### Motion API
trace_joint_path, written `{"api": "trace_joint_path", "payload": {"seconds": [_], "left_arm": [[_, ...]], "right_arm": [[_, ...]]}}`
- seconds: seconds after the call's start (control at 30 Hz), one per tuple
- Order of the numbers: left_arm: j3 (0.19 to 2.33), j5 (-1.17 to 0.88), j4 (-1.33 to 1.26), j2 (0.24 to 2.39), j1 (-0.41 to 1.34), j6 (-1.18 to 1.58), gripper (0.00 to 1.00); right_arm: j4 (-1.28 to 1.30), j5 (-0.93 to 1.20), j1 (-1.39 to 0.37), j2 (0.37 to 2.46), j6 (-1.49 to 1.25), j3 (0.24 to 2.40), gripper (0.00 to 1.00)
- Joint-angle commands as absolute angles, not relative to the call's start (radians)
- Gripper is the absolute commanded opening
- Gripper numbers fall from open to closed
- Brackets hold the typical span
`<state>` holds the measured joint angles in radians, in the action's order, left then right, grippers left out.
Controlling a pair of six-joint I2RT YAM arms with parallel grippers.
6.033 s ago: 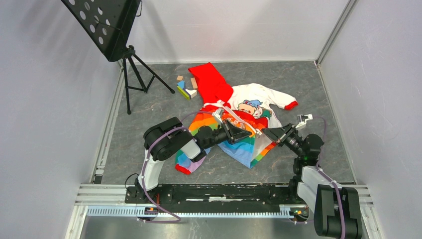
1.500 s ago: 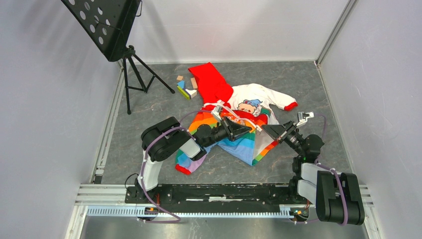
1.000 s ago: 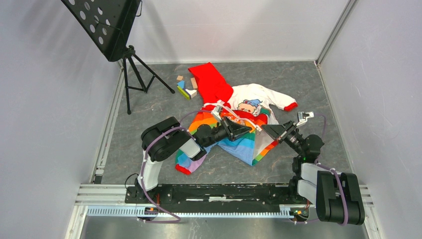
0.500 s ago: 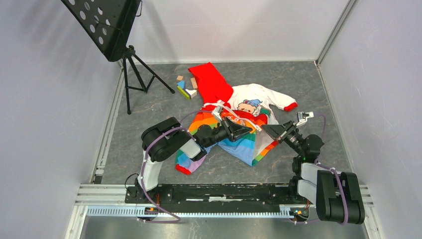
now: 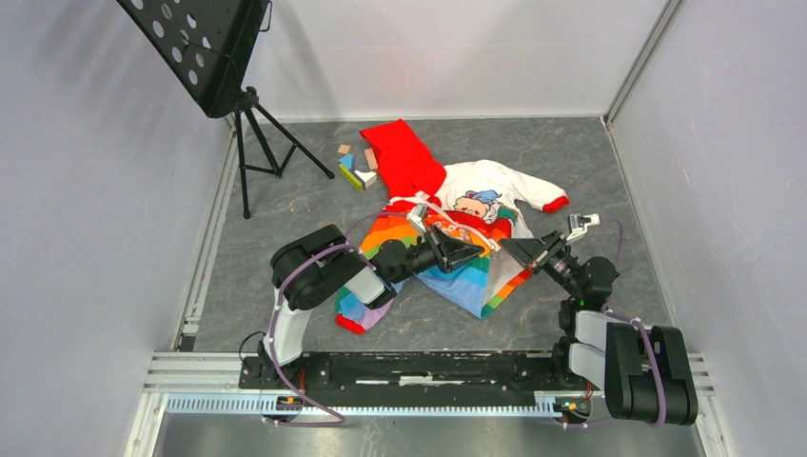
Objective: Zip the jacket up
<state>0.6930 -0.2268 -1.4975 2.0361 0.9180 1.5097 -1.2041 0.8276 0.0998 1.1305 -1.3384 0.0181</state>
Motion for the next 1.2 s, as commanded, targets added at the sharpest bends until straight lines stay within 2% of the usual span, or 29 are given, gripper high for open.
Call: {"api": "trace_joint_path", "payload": {"seconds": [0.0,0.27,1.17], "left_arm": [[0.708,-0.224,-1.555,2.032,0.925,1.521,0.02],[0.660,-0.201,-1.555,2.005,0.897,1.518,0.02],[0.697,-0.225,-1.556,2.013,0.911,1.511,0.02]], "right_arm": [[-1.267,0.824,0.095,1.137,-1.330,-0.075,0.00],[-1.262,0.829,0.095,1.117,-1.336,-0.077,0.00],[-1.211,0.821,0.091,1.137,-1.284,-0.073,0.00]]}}
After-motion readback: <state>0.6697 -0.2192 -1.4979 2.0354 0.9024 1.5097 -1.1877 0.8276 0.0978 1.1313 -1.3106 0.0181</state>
